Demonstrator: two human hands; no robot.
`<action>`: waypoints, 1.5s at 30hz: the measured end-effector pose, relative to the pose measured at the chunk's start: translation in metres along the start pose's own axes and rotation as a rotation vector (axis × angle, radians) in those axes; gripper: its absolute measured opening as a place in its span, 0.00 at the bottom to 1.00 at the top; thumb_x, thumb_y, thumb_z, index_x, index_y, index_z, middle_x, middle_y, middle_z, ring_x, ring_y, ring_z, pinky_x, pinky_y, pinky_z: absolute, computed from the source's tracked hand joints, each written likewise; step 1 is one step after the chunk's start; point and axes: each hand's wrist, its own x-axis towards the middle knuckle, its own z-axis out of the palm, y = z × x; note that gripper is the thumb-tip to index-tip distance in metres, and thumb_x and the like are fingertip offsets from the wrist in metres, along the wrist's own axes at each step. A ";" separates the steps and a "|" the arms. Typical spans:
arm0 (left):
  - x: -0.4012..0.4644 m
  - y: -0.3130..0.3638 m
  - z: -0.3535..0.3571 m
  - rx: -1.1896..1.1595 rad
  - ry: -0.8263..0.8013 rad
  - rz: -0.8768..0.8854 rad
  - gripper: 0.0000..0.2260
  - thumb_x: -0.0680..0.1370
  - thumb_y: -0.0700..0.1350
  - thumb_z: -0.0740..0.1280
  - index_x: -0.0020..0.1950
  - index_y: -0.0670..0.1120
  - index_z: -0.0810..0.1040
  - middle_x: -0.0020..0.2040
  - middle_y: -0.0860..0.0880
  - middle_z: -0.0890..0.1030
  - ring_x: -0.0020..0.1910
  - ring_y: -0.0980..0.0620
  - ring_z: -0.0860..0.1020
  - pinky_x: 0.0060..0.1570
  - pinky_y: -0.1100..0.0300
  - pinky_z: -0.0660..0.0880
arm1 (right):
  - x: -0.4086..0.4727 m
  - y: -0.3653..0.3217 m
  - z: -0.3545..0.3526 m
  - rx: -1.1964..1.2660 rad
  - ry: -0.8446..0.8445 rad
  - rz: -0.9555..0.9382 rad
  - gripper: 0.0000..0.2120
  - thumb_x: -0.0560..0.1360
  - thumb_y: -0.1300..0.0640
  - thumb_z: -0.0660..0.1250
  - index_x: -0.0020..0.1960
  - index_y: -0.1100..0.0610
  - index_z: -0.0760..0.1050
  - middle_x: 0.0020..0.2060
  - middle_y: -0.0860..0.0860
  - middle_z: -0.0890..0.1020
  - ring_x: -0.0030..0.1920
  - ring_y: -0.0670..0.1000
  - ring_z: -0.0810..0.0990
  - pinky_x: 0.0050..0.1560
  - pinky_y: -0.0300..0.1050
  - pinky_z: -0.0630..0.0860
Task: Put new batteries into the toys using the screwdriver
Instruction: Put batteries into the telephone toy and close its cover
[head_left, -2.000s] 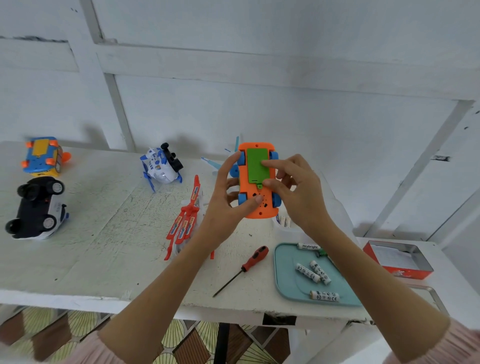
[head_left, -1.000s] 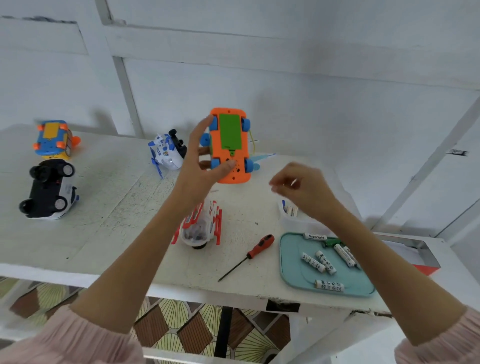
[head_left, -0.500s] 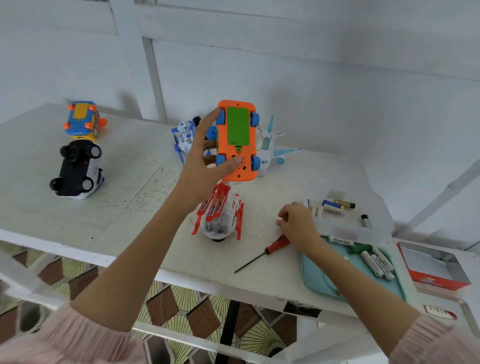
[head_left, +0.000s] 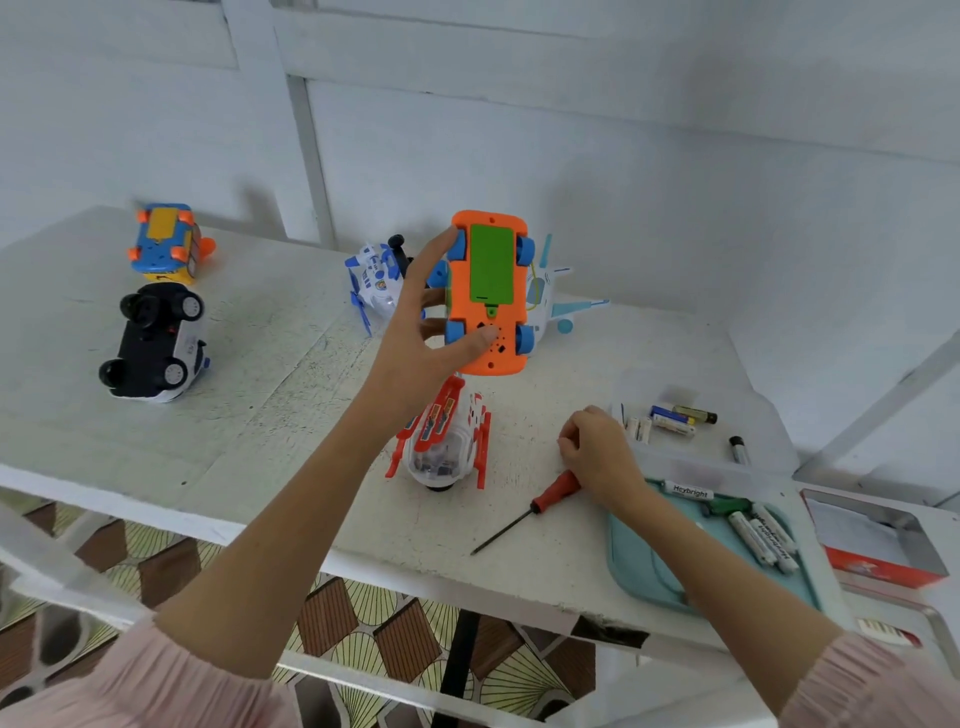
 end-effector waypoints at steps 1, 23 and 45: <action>0.000 0.000 0.001 0.019 -0.002 0.005 0.31 0.74 0.38 0.71 0.68 0.62 0.59 0.61 0.52 0.73 0.55 0.56 0.78 0.43 0.67 0.77 | -0.001 -0.003 -0.005 0.038 0.024 -0.021 0.05 0.74 0.68 0.61 0.43 0.65 0.75 0.42 0.55 0.74 0.41 0.49 0.71 0.40 0.34 0.65; -0.003 0.000 0.040 0.214 -0.089 0.114 0.33 0.69 0.50 0.72 0.69 0.65 0.61 0.56 0.56 0.68 0.50 0.55 0.77 0.48 0.58 0.80 | -0.004 -0.061 -0.093 0.259 0.409 -0.553 0.01 0.70 0.67 0.66 0.41 0.64 0.76 0.37 0.51 0.73 0.35 0.39 0.69 0.40 0.25 0.69; -0.008 0.006 0.055 0.342 -0.108 0.091 0.33 0.65 0.61 0.67 0.68 0.70 0.58 0.52 0.44 0.71 0.48 0.45 0.77 0.49 0.48 0.79 | -0.004 -0.043 -0.097 0.132 0.392 -0.630 0.02 0.68 0.66 0.66 0.39 0.65 0.77 0.36 0.57 0.77 0.33 0.45 0.70 0.41 0.30 0.70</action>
